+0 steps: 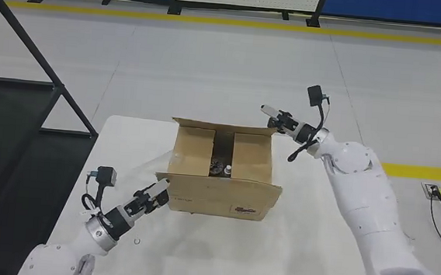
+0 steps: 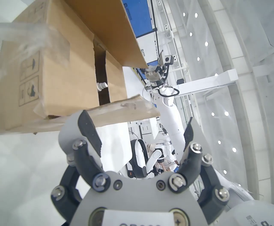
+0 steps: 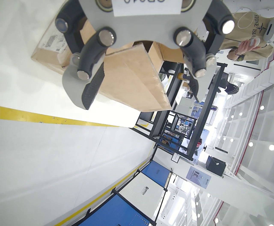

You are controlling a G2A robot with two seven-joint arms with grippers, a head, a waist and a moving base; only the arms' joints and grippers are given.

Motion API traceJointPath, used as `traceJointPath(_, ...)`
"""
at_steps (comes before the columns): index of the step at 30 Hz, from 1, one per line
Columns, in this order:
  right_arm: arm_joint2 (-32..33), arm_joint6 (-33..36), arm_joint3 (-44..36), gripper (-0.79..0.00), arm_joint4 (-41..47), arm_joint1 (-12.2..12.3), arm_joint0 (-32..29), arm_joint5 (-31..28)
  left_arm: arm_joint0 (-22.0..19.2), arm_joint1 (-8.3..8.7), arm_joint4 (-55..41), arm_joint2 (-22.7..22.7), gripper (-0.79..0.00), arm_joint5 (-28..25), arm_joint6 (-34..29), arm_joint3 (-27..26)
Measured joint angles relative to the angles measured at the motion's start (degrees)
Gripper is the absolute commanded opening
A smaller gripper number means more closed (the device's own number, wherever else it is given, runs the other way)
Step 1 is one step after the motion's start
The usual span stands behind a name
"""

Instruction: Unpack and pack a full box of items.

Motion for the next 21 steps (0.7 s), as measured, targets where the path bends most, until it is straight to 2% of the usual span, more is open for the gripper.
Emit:
traceJointPath(9, 1.32, 4.66, -11.97, 0.0, 0.39, 1.69, -5.92, 4.36, -6.32, -0.5, 3.7, 6.04, 0.0, 2.94, 3.74, 1.92)
traceJointPath(15, 1.91, 9.34, -19.69, 0.0, 1.02, 2.68, -8.68, 13.49, -10.28, -0.83, 8.08, 10.5, 0.0, 3.57, 4.56, 4.13)
traceJointPath(21, 0.81, 12.32, -22.49, 0.0, 1.19, 2.92, -8.35, 23.53, -13.47, -1.36, 10.69, 14.42, 0.0, 4.38, 6.45, 6.52)
